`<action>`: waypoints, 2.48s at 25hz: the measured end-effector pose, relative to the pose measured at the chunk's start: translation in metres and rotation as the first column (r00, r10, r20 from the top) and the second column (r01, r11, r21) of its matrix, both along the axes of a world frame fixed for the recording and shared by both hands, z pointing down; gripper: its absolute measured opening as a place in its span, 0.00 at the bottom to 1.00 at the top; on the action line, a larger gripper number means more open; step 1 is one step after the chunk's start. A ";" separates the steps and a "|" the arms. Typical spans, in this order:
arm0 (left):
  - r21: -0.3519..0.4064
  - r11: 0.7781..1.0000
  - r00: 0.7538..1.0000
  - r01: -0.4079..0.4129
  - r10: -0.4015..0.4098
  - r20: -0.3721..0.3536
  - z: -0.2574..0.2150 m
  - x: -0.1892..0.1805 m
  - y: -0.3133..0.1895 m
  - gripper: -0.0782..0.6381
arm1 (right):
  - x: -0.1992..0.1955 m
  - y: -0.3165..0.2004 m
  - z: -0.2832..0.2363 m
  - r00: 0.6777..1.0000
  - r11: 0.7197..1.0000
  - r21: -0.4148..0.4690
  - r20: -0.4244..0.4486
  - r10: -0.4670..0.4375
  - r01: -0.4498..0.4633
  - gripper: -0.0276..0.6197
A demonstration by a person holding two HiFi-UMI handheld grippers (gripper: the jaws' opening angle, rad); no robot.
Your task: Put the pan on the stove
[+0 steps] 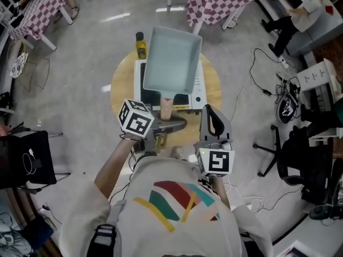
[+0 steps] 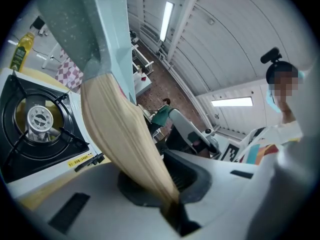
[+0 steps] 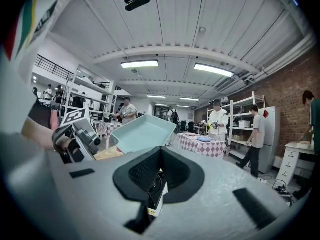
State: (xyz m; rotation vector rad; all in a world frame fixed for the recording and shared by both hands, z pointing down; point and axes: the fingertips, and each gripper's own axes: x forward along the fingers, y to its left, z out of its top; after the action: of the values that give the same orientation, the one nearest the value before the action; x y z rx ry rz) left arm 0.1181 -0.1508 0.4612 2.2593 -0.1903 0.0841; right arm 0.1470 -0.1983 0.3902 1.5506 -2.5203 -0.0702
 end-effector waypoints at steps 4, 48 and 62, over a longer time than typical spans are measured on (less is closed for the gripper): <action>-0.044 0.999 0.999 -0.020 0.018 -0.035 0.008 0.002 -0.005 0.12 | 0.003 0.003 0.000 1.000 1.000 -0.009 -0.007 0.028 -0.028 0.04; -0.422 0.905 0.978 0.052 -0.131 -0.161 0.102 0.002 -0.035 0.13 | 0.048 0.006 0.022 0.979 0.978 -0.058 -0.042 0.199 -0.202 0.04; -0.429 0.901 0.961 0.057 -0.167 -0.222 0.102 0.000 -0.035 0.13 | 0.042 0.001 0.030 0.983 0.980 -0.075 -0.046 0.180 -0.183 0.04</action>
State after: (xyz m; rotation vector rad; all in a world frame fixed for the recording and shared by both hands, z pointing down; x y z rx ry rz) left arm 0.1184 -0.1858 0.5633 1.8018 -0.1492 -0.2097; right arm 0.1892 -0.1973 0.4202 1.7218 -2.3110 0.0234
